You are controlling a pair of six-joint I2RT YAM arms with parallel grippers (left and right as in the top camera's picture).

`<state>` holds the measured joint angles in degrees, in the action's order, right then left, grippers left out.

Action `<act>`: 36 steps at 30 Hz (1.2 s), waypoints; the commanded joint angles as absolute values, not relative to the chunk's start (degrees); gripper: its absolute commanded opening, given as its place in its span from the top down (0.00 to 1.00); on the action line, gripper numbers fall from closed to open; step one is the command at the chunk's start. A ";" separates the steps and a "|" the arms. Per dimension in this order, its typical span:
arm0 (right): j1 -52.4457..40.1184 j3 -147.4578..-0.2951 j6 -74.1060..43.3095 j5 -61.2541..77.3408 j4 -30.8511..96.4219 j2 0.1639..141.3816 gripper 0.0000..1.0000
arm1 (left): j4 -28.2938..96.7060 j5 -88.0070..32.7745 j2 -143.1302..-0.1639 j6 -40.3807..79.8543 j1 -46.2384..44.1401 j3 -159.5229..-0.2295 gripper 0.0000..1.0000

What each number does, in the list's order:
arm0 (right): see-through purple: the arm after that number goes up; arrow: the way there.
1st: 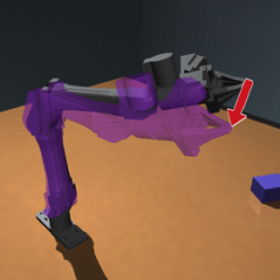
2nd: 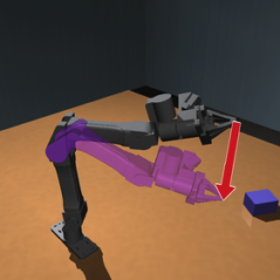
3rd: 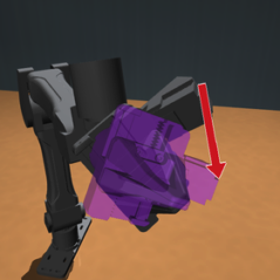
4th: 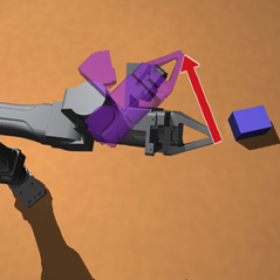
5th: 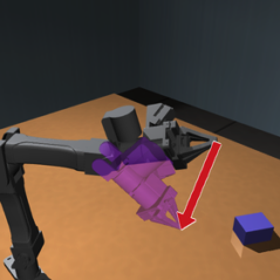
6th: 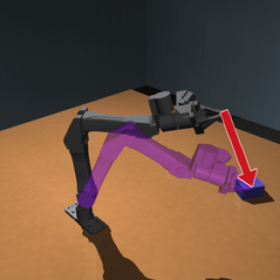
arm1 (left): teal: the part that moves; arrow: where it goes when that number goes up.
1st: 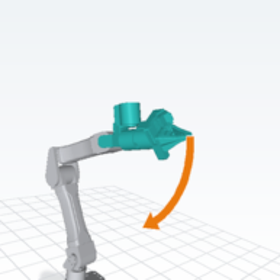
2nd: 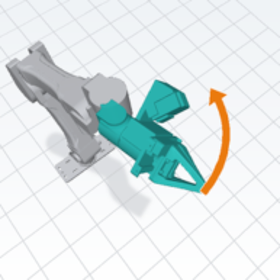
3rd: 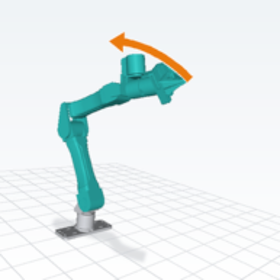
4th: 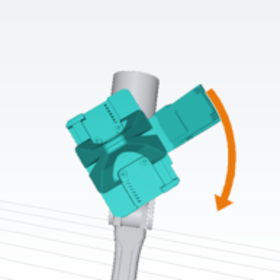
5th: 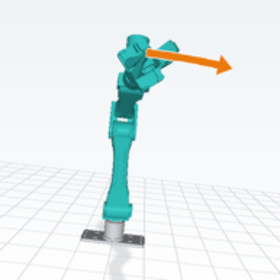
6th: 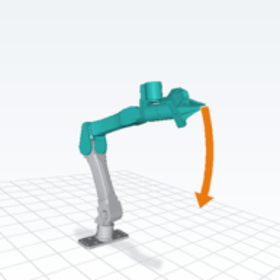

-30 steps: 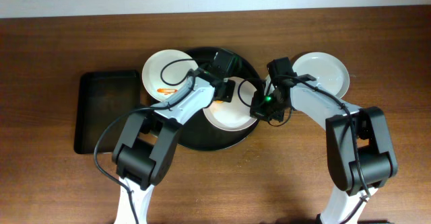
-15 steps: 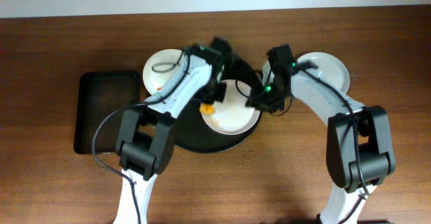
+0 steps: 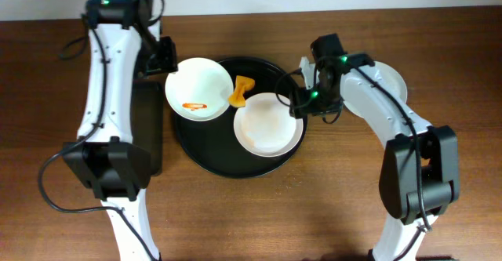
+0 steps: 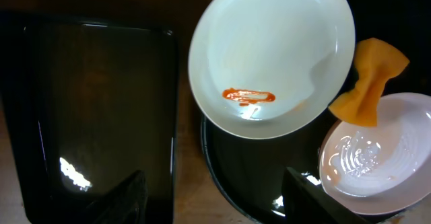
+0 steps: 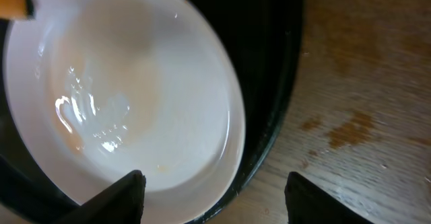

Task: Clean dirty plates on tray and stack at the side
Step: 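Drop the sponge onto the round tray and raise the left gripper away, then swing the held plate right with the right gripper toward the cleaned plate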

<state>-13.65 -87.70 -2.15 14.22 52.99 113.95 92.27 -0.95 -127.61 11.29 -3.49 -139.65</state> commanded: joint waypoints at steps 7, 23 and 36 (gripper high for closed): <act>-19.88 -77.67 0.64 6.55 36.95 114.96 0.44 | 91.94 -6.85 -126.28 6.50 -4.38 -140.14 0.38; -19.77 -83.53 4.27 5.28 38.96 119.42 0.45 | 86.19 -12.03 -126.30 6.09 -8.25 -139.98 0.34; -19.75 -94.30 8.23 0.34 47.18 116.66 0.50 | 86.26 -12.03 -126.30 6.09 -8.25 -139.98 0.34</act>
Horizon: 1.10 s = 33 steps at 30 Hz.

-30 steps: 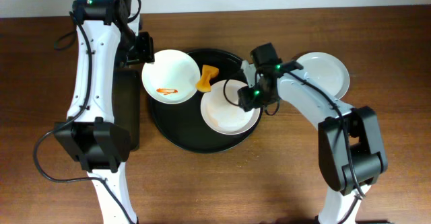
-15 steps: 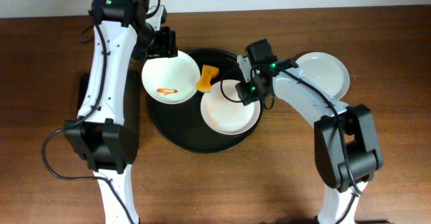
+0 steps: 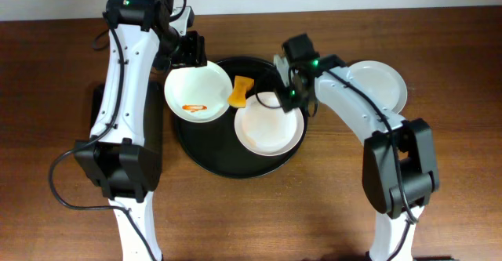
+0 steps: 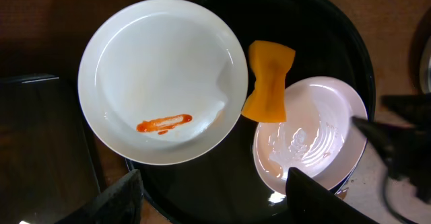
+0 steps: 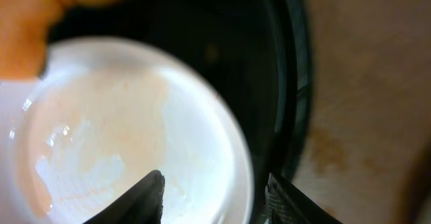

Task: Clean dirty plates on tray and stack at the side
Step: 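Swing the held plate right with the right gripper toward the cleaned plate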

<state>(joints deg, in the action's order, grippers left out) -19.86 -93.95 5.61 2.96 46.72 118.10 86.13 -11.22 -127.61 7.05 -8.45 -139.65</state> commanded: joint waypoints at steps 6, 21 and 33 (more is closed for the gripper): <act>-19.46 -86.76 8.56 0.34 42.46 122.06 0.50 | 86.41 -12.03 -126.30 6.09 -8.25 -139.98 0.34; -19.86 -110.06 8.58 -3.70 60.80 118.63 0.96 | 86.00 -12.05 -126.30 6.09 -8.21 -139.98 0.34; -34.11 -129.21 7.88 -42.54 76.14 118.52 0.96 | 85.54 -11.60 -126.30 6.09 -8.10 -139.98 0.34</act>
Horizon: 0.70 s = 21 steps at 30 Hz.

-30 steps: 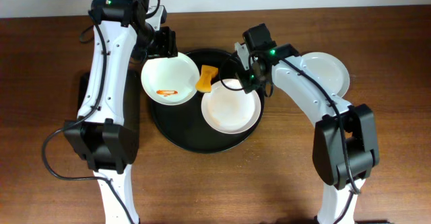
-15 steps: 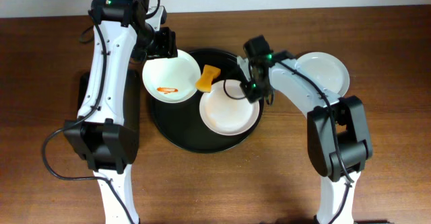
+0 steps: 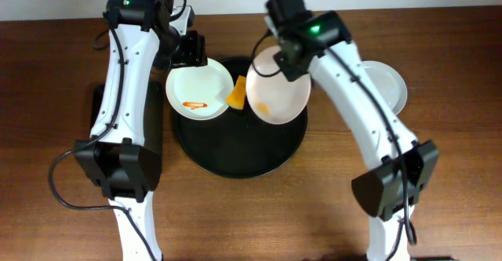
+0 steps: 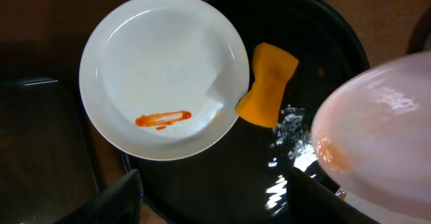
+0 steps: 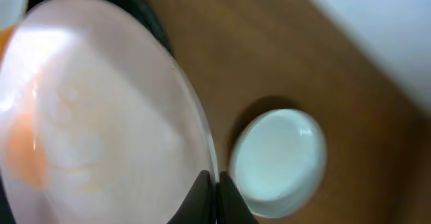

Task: Clean dirty plates on tray and stack at the side
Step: 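Swing the held plate right with the right gripper toward the cleaned plate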

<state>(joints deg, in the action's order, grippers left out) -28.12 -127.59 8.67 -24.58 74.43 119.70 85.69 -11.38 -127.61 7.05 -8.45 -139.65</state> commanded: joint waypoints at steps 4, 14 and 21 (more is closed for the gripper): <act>-40.27 -128.66 0.75 -50.68 80.20 118.54 0.96 | 85.54 -11.57 -126.30 6.09 -8.08 -139.98 0.34; -42.04 -128.46 -6.46 -53.21 81.80 118.58 0.96 | 86.13 -11.60 -126.30 5.89 -8.10 -139.98 0.34; -38.81 -128.49 -11.25 -46.00 81.52 118.58 0.96 | 86.19 -11.62 -126.30 5.89 -8.10 -139.98 0.34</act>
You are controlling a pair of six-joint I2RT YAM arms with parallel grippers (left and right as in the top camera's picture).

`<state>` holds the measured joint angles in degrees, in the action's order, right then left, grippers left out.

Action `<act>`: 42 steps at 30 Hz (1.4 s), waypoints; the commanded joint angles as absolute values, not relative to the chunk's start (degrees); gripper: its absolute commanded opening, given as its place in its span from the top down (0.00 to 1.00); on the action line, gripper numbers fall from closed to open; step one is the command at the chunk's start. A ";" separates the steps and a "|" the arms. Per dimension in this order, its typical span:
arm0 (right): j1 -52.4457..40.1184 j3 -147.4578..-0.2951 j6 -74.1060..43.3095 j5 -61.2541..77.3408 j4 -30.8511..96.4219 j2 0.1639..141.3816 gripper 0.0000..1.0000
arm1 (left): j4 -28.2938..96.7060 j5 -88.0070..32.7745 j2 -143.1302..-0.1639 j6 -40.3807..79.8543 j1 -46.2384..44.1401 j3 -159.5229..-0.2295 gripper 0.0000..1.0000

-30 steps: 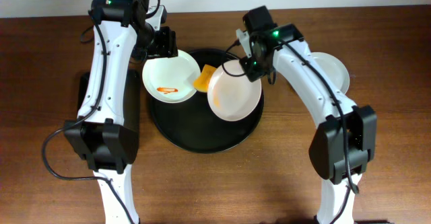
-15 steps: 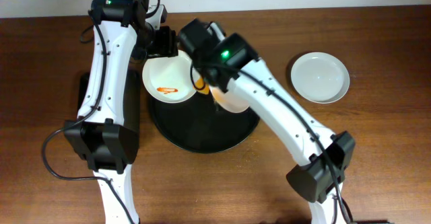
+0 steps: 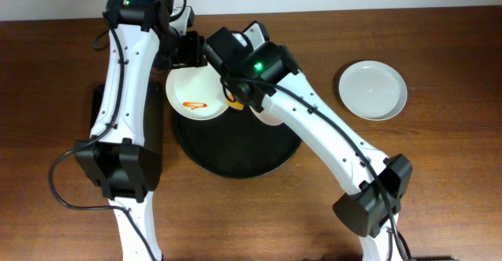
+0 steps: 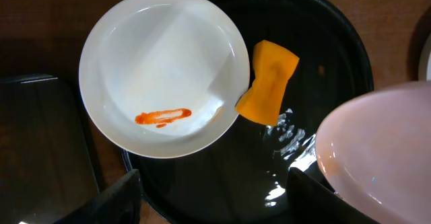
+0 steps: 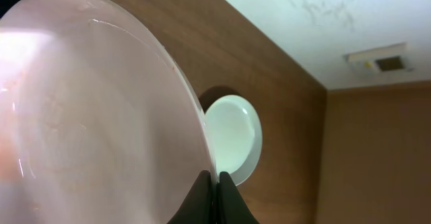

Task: Clean dirty plates on tray and stack at the side
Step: 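Swing the held plate right with the right gripper toward the cleaned plate, then lower the plate onto the cleaned plate on the table and release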

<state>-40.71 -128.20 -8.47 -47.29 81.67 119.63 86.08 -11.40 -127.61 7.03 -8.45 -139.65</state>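
A white plate with a red sauce streak lies on the left rim of the round black tray. An orange sponge lies beside it on the tray. My left gripper hangs open above them, holding nothing. My right gripper is shut on the rim of a second pinkish-white plate, held tilted in the air over the tray. From overhead that plate is mostly hidden under the right arm. A clean plate sits on the table to the right.
A dark rectangular tray lies left of the round tray, under the left arm. The right arm stretches from the front right across the tray's middle. Bare wooden table surrounds it all.
My right arm has swung left over the tray with the tilted plate in its grip, and the plate is now largely under the arm. The left arm, streaked plate and sponge have not moved.
First my right gripper stood open at the right rim of the plate lying on the tray, my left over the rectangular tray. Then the left was over the streaked plate, the right open at the plate's rim. Then the right held the plate lifted, and now further left.
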 commanded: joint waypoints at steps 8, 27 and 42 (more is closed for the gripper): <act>-31.64 -128.49 -14.63 -36.80 81.73 118.58 0.96 | 86.43 -11.62 -126.30 5.89 -8.10 -139.98 0.34; 19.38 -123.13 -3.16 18.44 74.85 126.41 0.96 | 86.59 -11.62 -126.30 5.89 -8.10 -139.98 0.34; 21.41 -106.28 0.64 9.76 58.43 128.22 0.96 | 86.61 -11.62 -126.30 5.89 -8.10 -139.98 0.34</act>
